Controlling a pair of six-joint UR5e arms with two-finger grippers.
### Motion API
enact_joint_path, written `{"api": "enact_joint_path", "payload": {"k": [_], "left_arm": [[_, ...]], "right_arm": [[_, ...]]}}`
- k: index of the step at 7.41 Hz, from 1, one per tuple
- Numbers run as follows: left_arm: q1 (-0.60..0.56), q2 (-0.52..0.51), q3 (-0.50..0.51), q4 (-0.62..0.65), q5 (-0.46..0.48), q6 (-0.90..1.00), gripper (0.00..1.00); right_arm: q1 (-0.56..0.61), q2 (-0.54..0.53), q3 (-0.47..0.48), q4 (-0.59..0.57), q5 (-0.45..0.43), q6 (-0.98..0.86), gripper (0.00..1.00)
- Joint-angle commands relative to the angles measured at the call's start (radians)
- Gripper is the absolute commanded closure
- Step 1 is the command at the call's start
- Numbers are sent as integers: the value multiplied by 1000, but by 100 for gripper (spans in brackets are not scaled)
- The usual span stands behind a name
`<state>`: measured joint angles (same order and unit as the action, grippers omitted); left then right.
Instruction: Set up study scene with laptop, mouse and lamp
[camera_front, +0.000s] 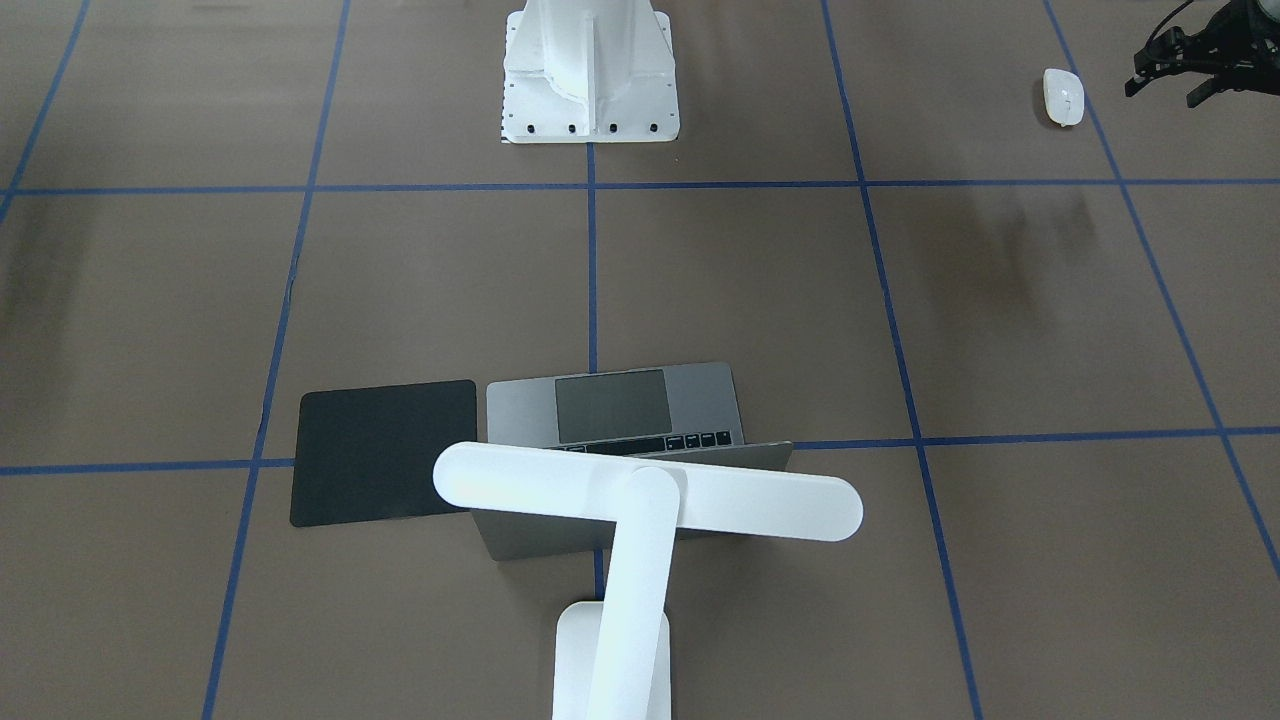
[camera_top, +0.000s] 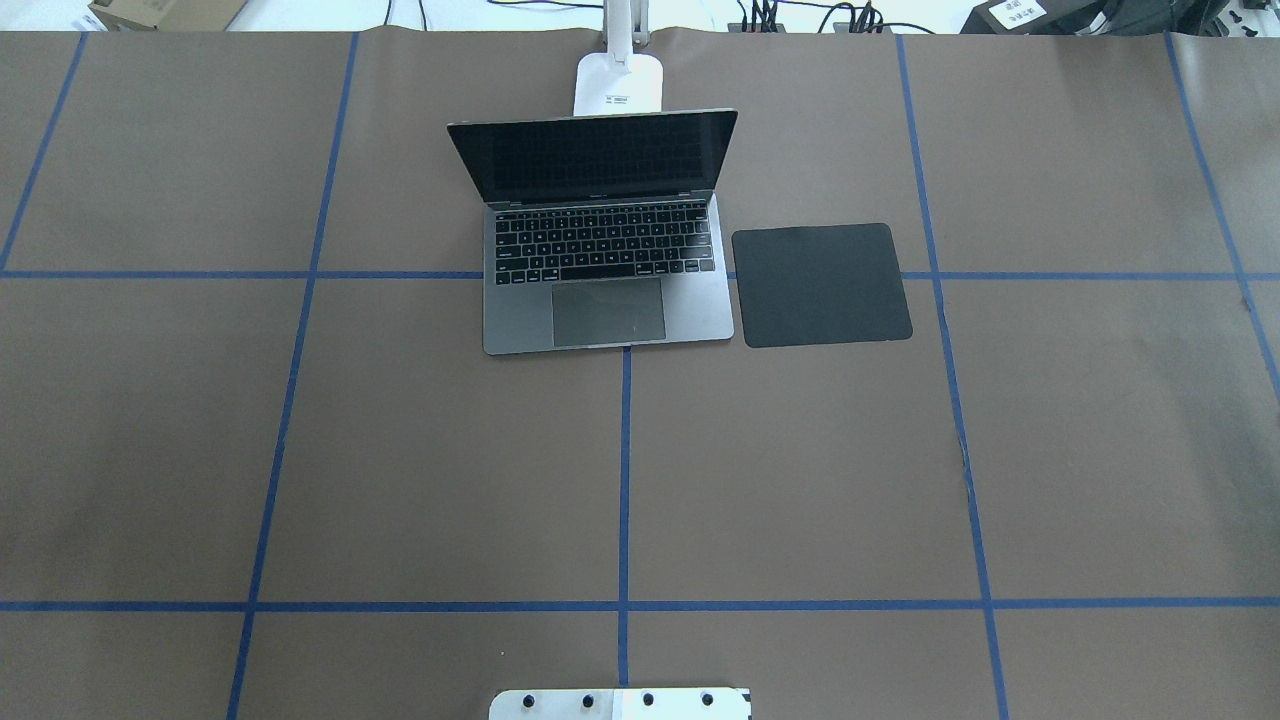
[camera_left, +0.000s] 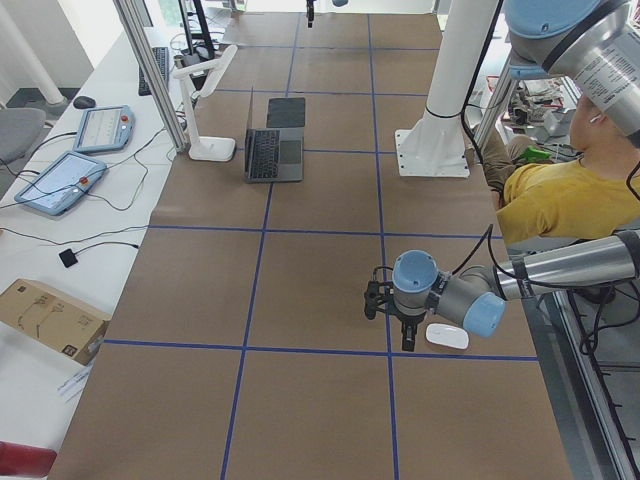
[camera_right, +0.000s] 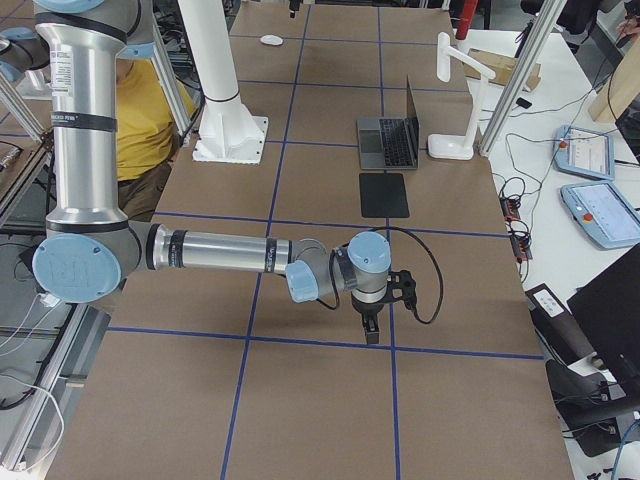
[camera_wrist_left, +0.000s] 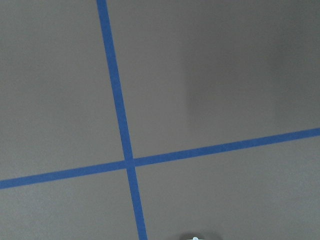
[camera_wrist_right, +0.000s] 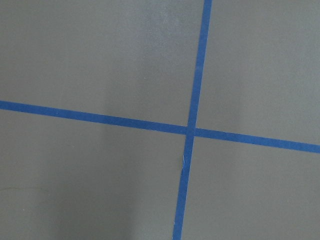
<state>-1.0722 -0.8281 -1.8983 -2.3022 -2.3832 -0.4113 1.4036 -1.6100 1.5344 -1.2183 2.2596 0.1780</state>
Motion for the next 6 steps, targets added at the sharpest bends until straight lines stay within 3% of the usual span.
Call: {"api": "enact_joint_path", "payload": {"k": [1,6], "left_arm": [[73,24,2,-13,12,-32,0],[325,23,2,-32,70,-188,0]], "right_arm": [[0,-4,1,2,0,0,0],[0,-7,3,2,1,0,0]]}}
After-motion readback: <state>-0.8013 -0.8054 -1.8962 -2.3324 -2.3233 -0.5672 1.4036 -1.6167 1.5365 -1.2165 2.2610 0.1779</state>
